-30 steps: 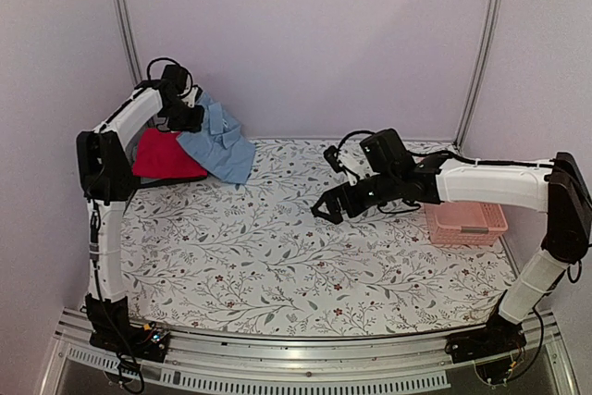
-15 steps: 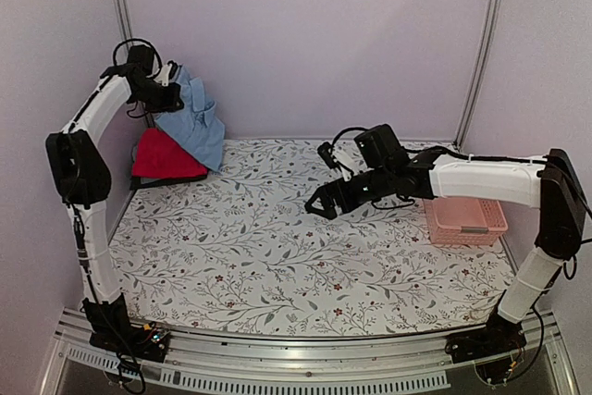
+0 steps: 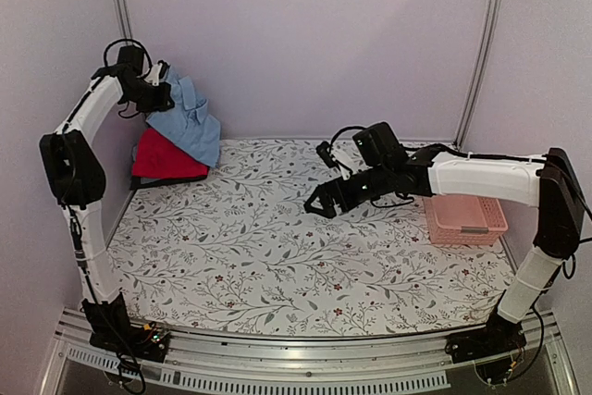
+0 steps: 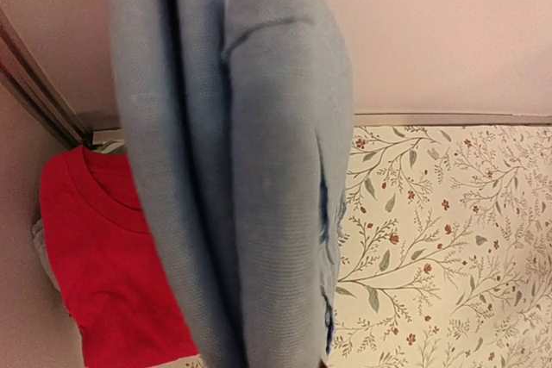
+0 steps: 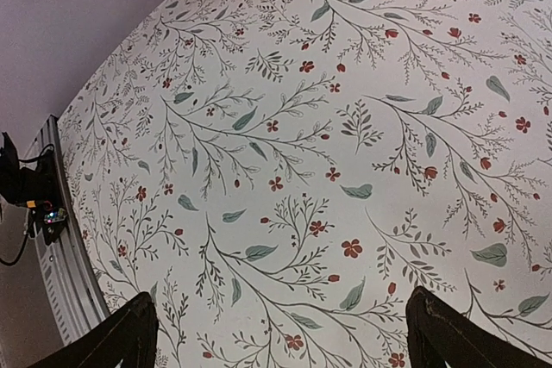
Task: Fold and stack the mixed laundry pile
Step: Place the square-folded shirt at the center of the board, then reset both arms
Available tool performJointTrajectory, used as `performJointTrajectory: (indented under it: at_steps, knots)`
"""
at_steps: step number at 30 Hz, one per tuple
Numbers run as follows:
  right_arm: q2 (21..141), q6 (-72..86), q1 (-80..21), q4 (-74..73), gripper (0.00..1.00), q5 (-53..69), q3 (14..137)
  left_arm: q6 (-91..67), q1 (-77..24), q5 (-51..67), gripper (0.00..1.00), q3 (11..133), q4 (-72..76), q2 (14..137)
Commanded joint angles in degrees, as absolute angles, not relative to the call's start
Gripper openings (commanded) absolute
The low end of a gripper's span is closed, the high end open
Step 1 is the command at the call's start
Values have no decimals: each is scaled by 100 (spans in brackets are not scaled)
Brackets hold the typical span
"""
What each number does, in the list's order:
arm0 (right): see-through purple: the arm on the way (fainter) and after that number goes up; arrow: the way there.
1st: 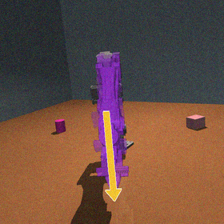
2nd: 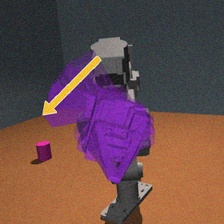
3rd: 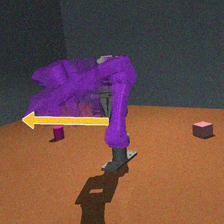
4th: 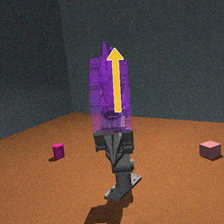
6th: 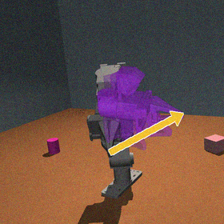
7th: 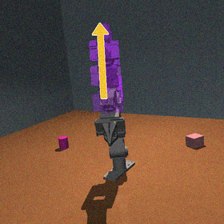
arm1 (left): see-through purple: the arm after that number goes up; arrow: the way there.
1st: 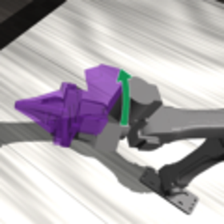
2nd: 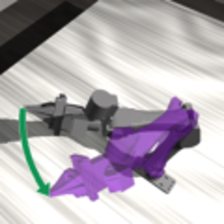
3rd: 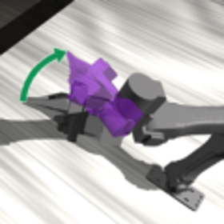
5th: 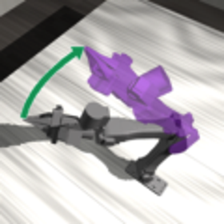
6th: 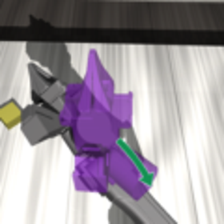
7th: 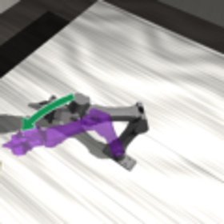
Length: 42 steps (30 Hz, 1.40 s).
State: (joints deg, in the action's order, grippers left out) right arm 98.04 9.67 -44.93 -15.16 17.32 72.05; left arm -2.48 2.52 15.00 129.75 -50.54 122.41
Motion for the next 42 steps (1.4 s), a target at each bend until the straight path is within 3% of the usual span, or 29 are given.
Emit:
performJointTrajectory:
  at_steps: [1,20,22,26,32,42]
  knots:
    - [9909,1002,-4470,-1564,99,1818,7348,-12,495,944,0,13050,-4966,12428]
    - [10075,961,-4469,-2062,99,1721,7646,786,1141,-642,6,13463,-4401,13704]
    - [10073,958,-4465,-2086,99,1695,7654,761,1167,-836,16,13447,-4399,13853]
    - [10049,956,-4466,-2138,99,1618,7750,519,1180,-961,54,13466,-4443,13989]
    - [9965,958,-4418,-2254,99,1302,7976,244,1147,-1352,98,13294,-4285,13476]
    - [9328,891,-4010,-2459,99,758,7928,-474,1167,-439,100,12455,-3710,11807]
